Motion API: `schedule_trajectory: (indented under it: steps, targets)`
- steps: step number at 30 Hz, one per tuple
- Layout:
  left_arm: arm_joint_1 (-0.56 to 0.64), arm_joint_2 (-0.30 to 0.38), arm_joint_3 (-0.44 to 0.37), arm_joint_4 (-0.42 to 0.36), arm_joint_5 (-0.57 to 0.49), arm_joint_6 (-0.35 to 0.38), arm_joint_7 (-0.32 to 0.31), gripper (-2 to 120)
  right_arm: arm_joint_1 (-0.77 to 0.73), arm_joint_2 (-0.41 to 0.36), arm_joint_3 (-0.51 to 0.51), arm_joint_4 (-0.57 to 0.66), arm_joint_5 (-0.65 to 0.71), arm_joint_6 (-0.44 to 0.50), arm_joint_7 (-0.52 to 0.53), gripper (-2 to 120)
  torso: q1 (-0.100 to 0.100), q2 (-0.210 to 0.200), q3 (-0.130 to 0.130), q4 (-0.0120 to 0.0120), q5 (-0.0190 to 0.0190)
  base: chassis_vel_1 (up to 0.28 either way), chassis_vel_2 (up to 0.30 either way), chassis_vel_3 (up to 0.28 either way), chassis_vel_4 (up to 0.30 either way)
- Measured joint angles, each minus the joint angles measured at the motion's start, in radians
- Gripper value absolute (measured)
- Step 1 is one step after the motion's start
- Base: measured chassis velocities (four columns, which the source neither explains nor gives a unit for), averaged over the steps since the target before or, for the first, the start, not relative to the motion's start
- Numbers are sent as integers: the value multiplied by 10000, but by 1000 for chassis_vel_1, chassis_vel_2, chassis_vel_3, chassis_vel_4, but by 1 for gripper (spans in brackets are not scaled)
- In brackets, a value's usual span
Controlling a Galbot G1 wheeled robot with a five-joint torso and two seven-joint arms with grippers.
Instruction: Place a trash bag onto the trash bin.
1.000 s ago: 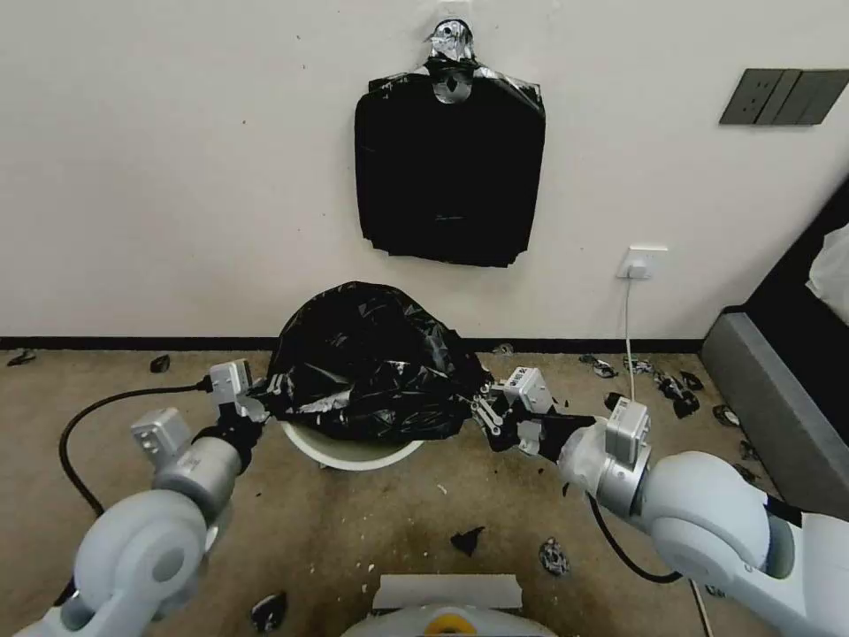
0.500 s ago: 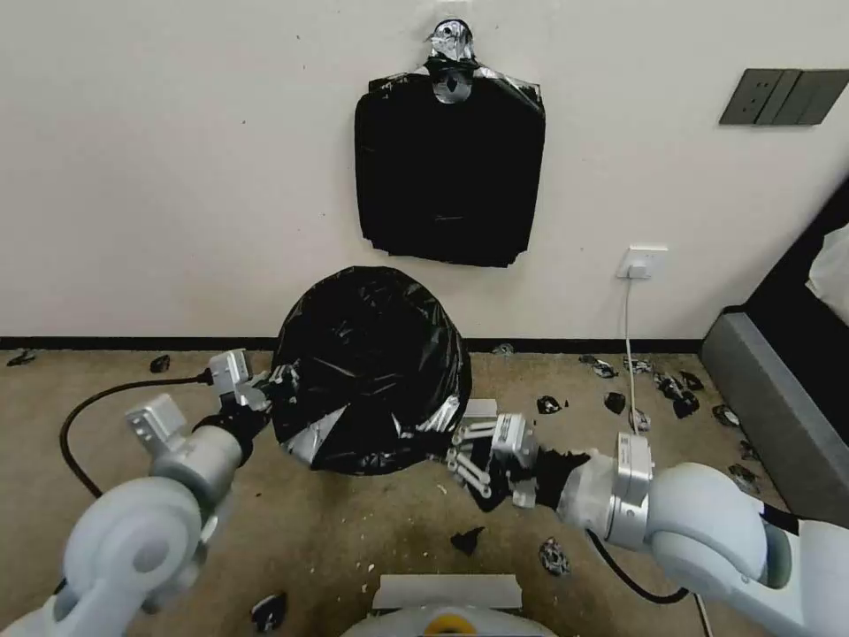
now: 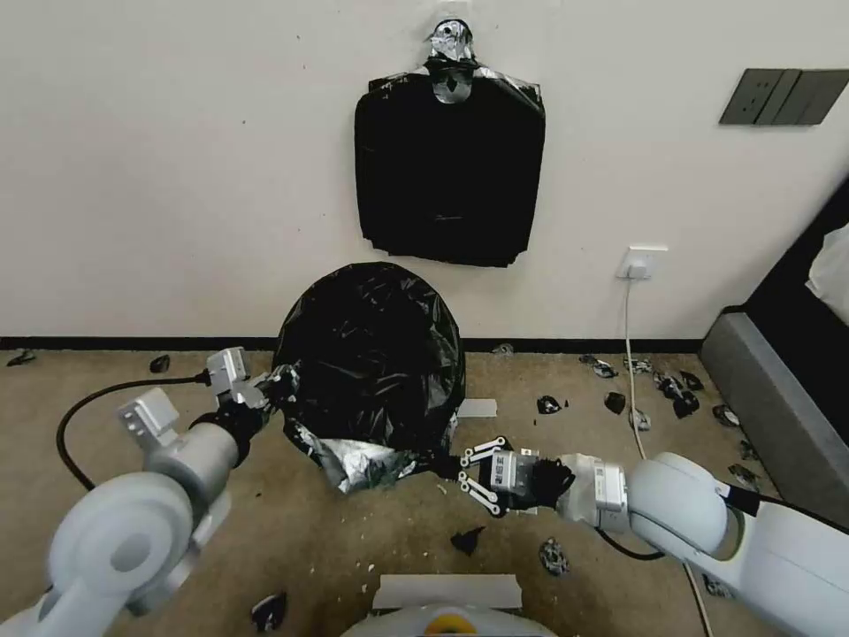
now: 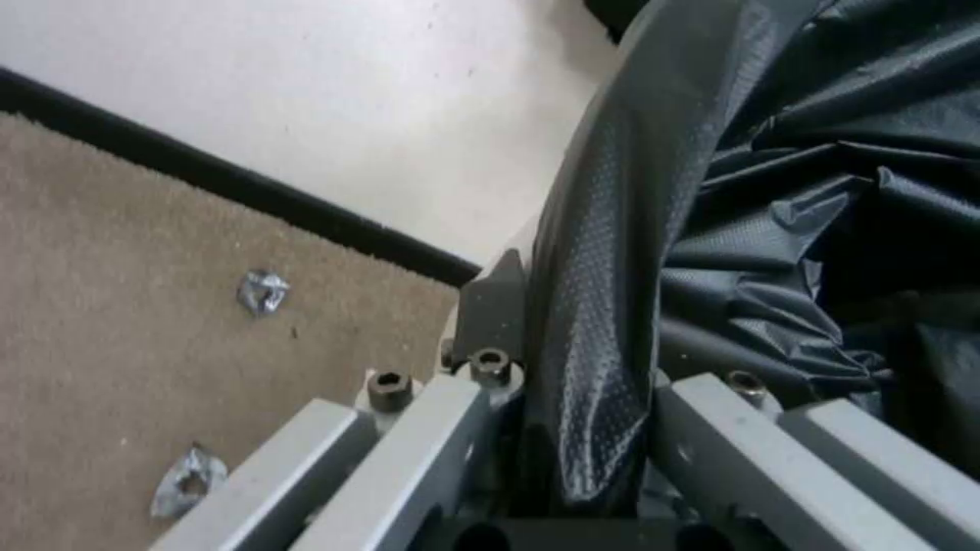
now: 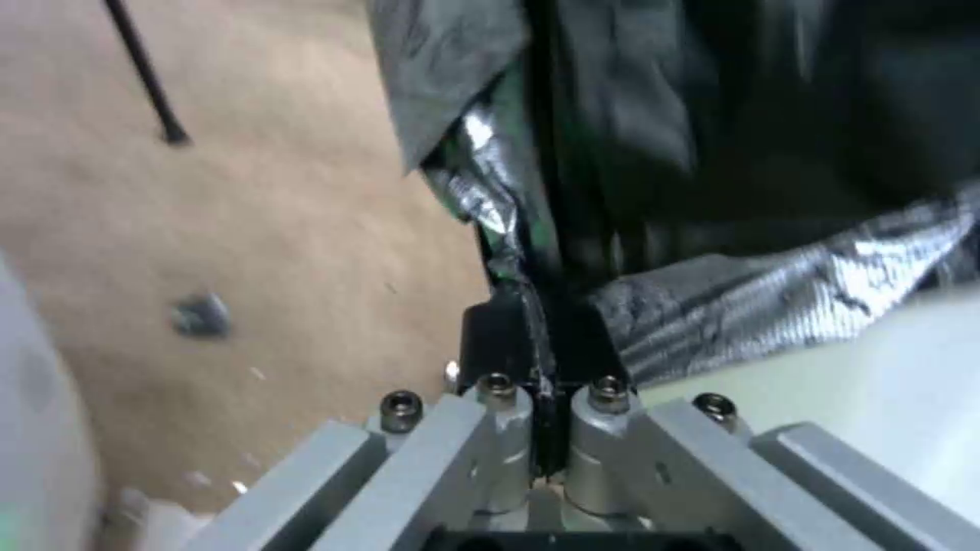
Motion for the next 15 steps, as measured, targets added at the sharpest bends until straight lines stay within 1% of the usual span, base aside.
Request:
schedule_trajectory:
  steps: [2,6,8,15]
  targets:
    - [126,-42,-9,-92,-44,98,-107,3,55,217,-88,-480,-107,-124,397,0,0,0,0,0,0,0,0,0,0]
    - [226,-92,-9,-145,-46,154,-157,3,66,357,-129,-702,-108,-262,623,0,0,0,0,0,1,0,0,0,0]
    - [416,-187,14,-201,3,245,-256,3,69,622,-267,-1040,-10,-669,1054,0,0,0,0,1,-1,0,0,0,0]
    - [519,-201,20,-206,74,268,-282,3,-101,836,-355,-1338,229,-944,1337,0,0,0,0,0,0,0,0,0,0]
